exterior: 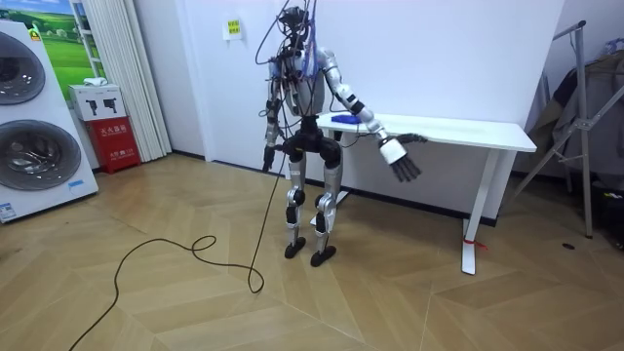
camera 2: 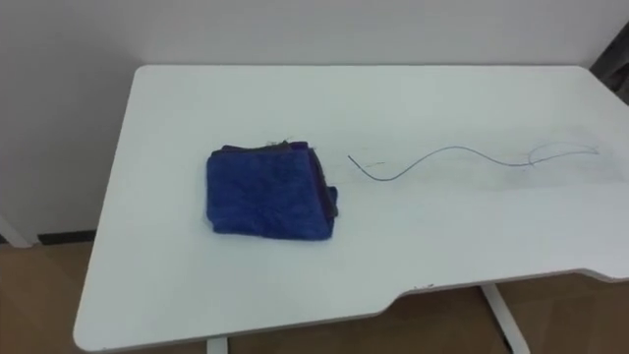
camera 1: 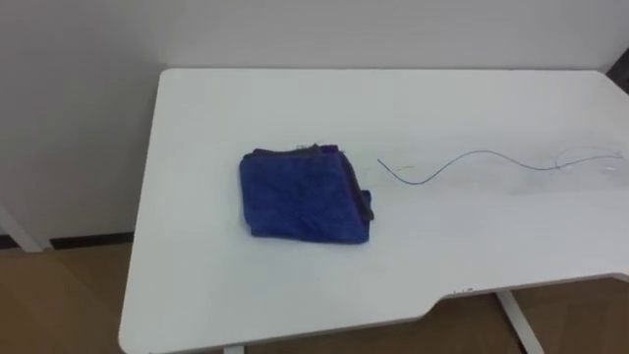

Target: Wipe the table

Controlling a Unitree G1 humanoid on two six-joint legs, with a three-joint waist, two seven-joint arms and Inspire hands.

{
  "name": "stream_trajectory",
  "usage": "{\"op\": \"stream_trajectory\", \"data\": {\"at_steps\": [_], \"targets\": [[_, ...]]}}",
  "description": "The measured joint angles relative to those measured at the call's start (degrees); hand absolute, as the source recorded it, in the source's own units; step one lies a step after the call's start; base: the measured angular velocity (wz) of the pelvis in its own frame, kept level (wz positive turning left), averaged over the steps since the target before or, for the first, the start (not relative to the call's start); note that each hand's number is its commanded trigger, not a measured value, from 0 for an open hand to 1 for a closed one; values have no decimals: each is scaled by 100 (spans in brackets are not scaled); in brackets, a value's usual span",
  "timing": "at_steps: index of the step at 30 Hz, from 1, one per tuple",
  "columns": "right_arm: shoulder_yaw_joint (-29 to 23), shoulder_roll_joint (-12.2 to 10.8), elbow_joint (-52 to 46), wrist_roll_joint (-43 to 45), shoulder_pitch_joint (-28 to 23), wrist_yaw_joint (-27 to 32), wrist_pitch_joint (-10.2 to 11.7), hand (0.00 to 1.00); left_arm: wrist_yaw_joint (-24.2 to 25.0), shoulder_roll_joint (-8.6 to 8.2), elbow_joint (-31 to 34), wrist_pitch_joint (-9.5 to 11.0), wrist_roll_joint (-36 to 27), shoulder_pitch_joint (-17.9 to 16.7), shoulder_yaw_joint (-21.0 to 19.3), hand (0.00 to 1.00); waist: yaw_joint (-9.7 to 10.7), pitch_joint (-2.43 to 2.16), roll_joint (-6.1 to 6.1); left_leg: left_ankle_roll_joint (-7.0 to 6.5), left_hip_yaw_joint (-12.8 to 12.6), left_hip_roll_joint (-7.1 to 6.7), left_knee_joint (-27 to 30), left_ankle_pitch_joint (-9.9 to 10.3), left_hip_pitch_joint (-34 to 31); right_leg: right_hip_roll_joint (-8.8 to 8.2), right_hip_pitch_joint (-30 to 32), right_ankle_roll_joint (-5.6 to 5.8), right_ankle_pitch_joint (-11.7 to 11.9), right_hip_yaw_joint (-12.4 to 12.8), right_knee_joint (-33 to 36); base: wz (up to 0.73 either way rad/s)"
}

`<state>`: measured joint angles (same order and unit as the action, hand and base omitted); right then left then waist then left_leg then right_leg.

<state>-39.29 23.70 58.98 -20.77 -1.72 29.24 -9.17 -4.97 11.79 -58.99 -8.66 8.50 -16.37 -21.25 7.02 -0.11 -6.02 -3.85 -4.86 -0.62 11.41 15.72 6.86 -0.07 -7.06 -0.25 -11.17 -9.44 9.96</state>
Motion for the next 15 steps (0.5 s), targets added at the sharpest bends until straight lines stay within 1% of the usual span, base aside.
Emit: {"op": "stream_trajectory", "data": {"at_steps": [2, 3, 4, 5, 6, 8, 9, 10, 11, 12, 13, 14, 15], "targets": [[208, 9, -700, 516, 83, 249, 37, 0, 9, -1, 57, 11, -3, 8, 90, 0, -82, -24, -6, 0, -28, 0, 35, -6, -47, 2, 60, 0, 0, -7, 0, -6], [260, 7, -916, 682, 75, 288, 38, 0, 13, -1, 69, 20, -1, 4, 140, 0, -118, -23, 13, 1, -54, -3, 34, -6, -42, 5, 60, 0, 0, 1, -3, -10], [403, 5, -1379, 1017, 62, 332, 47, 0, 18, -3, 69, 34, -4, -7, 227, 0, -156, -9, 13, 2, -75, -7, 29, -8, -28, 6, 56, 0, 0, 2, -11, -8], [567, -1, -1923, 1283, 8, 346, 73, 0, 20, -4, 69, 36, -3, 0, 343, 0, -203, -9, 34, 2, -68, -1, 28, -13, -29, 5, 60, 0, 0, 6, -17, -7], [647, -4, -2168, 1416, -15, 352, 97, 0, 20, -7, 70, 38, -1, 6, 396, 0, -225, -11, 41, 3, -66, 1, 28, -15, -30, 5, 63, 0, 0, 4, -22, 0], [909, -52, -3114, 2019, -91, 384, 192, 0, 22, -43, 121, 47, -10, 4, 514, 0, -292, -37, 94, 7, -58, 9, 20, -18, -32, 6, 62, 0, -1, -14, -28, 2], [969, -52, -3286, 2147, -87, 386, 217, 0, 21, -42, 121, 48, -18, 6, 567, 0, -307, -43, 105, 10, -56, 11, 18, -20, -23, 7, 55, 0, -1, -16, -27, 3], [1094, -53, -3637, 2417, -85, 392, 228, 0, 21, -50, 121, 53, -19, 7, 616, 0, -385, -42, 102, 11, -54, 10, -8, -43, -2, 7, 44, 0, -1, -11, -28, 0], [1192, -82, -3985, 2806, -87, 397, 232, 0, 18, -48, 121, 62, -18, 7, 696, 0, -448, -32, 102, 13, -55, 13, -22, -47, 13, 11, 34, 0, -1, 0, -36, 0], [1256, -107, -4163, 2980, -86, 420, 251, 0, 17, -51, 121, 66, -27, 7, 717, 0, -464, -14, 103, 15, -55, 16, -31, -48, 28, 14, 23, 0, -1, 1, -41, 0], [1411, -156, -4420, 3267, -87, 463, 368, 0, 12, -49, 121, 73, -55, 8, 778, 0, -493, 21, 108, 24, -55, 21, -55, -54, 46, 17, 8, 0, -1, -9, -44, 0], [1589, -170, -4626, 3516, -85, 493, 413, 0, 8, -54, 131, 73, -57, 29, 860, 0, -550, 33, 91, 26, -56, 25, -58, -55, 43, 13, 13, 0, -1, -31, -43, 3], [1687, -172, -4735, 3625, -74, 493, 413, 0, 8, -63, 154, 73, -58, 34, 902, 0, -580, 42, 85, 26, -55, 25, -58, -55, 33, 10, 23, 0, -1, -36, -40, 0]]}}
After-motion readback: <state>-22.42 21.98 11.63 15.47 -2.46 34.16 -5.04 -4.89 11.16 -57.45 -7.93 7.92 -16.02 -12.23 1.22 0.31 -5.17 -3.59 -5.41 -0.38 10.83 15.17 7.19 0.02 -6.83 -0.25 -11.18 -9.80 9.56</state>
